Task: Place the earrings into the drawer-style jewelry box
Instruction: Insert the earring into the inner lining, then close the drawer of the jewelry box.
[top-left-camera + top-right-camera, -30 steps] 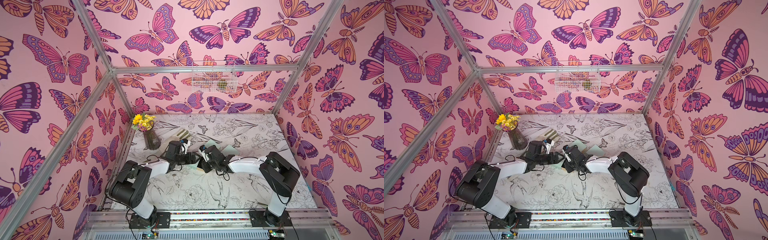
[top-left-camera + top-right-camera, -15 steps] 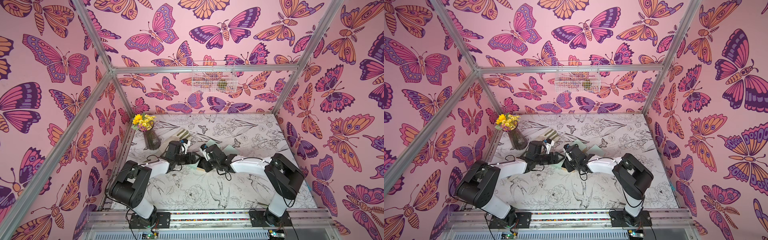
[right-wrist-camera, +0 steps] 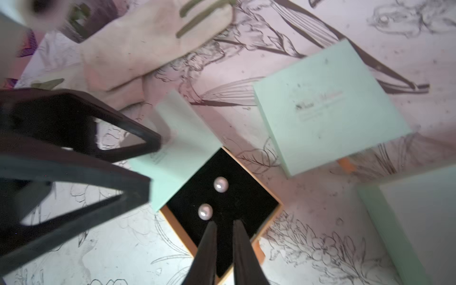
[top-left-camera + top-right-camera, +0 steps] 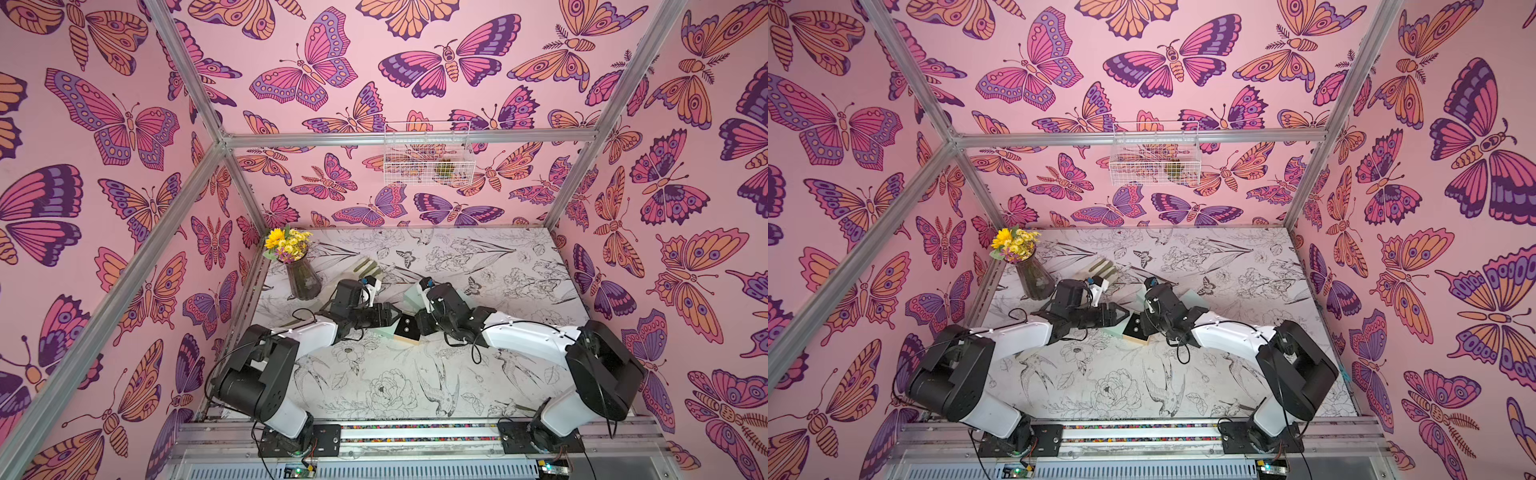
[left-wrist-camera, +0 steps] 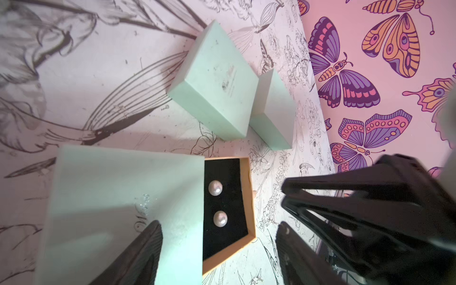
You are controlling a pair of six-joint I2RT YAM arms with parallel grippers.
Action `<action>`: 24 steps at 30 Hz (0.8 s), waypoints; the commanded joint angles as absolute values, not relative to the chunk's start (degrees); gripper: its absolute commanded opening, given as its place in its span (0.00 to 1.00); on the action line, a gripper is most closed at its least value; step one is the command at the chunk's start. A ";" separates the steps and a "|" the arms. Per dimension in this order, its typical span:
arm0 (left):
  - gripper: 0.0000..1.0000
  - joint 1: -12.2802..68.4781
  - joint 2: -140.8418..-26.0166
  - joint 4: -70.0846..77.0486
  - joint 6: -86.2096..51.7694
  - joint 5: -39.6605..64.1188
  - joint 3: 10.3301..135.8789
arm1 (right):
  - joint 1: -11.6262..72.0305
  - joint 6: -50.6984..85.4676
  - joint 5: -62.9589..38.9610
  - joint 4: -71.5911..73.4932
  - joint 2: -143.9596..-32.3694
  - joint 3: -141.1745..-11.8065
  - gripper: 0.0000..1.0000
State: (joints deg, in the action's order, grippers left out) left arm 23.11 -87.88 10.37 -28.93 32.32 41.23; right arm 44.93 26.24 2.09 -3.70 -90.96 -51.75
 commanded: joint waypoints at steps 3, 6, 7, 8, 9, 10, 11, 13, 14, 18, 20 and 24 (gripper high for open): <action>0.75 20.74 -83.78 0.59 -23.95 24.25 44.56 | 43.32 31.24 3.85 -11.99 -90.86 -52.41 0.13; 0.75 20.08 -85.40 -2.76 -23.48 21.18 45.72 | 42.78 31.72 3.66 -13.53 -92.47 -53.47 0.12; 0.75 20.04 -86.17 -3.65 -23.25 20.88 46.32 | 42.65 31.85 3.57 -13.62 -92.93 -53.65 0.12; 0.75 20.04 -87.02 -4.23 -23.12 20.91 46.87 | 42.48 31.94 3.36 -13.75 -93.49 -54.05 0.12; 0.75 19.97 -87.86 -4.59 -23.03 20.96 47.34 | 42.29 32.00 3.19 -14.18 -94.27 -54.65 0.12; 0.75 19.95 -88.47 -4.85 -23.07 21.08 47.62 | 42.24 32.04 3.14 -14.80 -94.75 -55.23 0.12; 0.75 19.95 -89.16 -5.22 -22.98 21.10 47.97 | 42.24 32.04 3.38 -15.50 -95.38 -56.00 0.11; 0.75 19.95 -90.52 -6.15 -22.77 21.18 48.66 | 42.12 31.99 3.56 -16.23 -96.38 -56.90 0.11; 0.75 19.95 -91.13 -6.47 -22.68 21.11 48.93 | 42.08 32.05 3.39 -16.41 -96.89 -57.27 0.11; 0.76 19.95 -92.46 -7.29 -22.59 20.42 49.23 | 41.92 32.04 2.41 -16.66 -98.60 -58.51 0.12; 0.76 19.95 -93.01 -7.47 -22.41 20.38 49.44 | 41.93 32.00 1.97 -16.83 -99.42 -59.18 0.12; 0.76 19.95 -94.27 -7.61 -22.02 22.86 50.13 | 41.95 31.89 0.53 -16.89 -100.87 -60.22 0.12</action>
State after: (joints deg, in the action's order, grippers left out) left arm 20.16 -93.17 -6.15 -23.33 21.37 48.82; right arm 42.39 31.51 1.85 -15.05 -99.57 -58.37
